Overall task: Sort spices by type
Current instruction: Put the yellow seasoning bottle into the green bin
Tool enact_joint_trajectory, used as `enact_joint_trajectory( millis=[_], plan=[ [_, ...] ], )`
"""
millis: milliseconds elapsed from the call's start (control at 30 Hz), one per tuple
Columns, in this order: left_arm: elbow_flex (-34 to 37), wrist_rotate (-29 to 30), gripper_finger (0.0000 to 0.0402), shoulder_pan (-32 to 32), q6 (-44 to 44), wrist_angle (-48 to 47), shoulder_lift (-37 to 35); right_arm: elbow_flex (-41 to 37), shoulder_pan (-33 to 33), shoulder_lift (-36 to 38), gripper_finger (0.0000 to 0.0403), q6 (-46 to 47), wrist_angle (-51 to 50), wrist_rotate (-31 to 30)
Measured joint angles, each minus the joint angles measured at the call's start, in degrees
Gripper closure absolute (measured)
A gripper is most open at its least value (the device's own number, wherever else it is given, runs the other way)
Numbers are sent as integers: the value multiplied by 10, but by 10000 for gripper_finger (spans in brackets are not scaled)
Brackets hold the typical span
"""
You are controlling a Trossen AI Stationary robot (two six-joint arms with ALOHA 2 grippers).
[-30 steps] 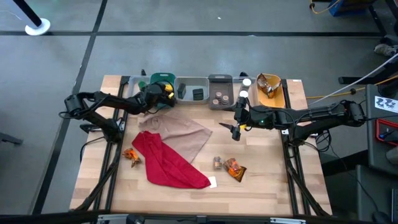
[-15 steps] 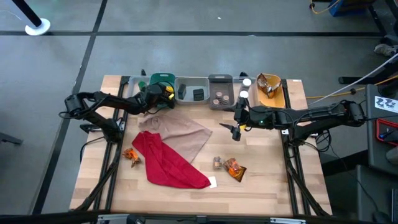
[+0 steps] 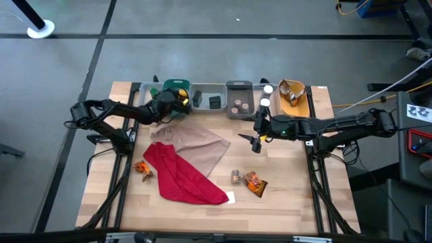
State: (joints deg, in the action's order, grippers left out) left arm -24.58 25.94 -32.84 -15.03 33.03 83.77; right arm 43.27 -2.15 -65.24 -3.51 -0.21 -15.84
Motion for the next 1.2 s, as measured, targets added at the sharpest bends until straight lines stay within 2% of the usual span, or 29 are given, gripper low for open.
enact_joint_trajectory(
  millis=[167,400,567,833,1000,1200],
  plan=[
    [0,26,206,-4,22,93,0,0,0,-12,95,0,8,0],
    [0,72,199,-26,21,144,14,0,0,-45,95,2,22,0],
    [-1,74,203,-39,47,264,77,0,0,-72,95,1,56,0],
    [-47,79,201,-54,113,381,206,0,0,-94,95,0,65,0],
    [-69,78,203,-54,128,379,239,0,-1,-94,95,0,65,0],
    [-70,93,197,-59,123,360,245,0,-1,-94,95,0,64,0]
  ],
)
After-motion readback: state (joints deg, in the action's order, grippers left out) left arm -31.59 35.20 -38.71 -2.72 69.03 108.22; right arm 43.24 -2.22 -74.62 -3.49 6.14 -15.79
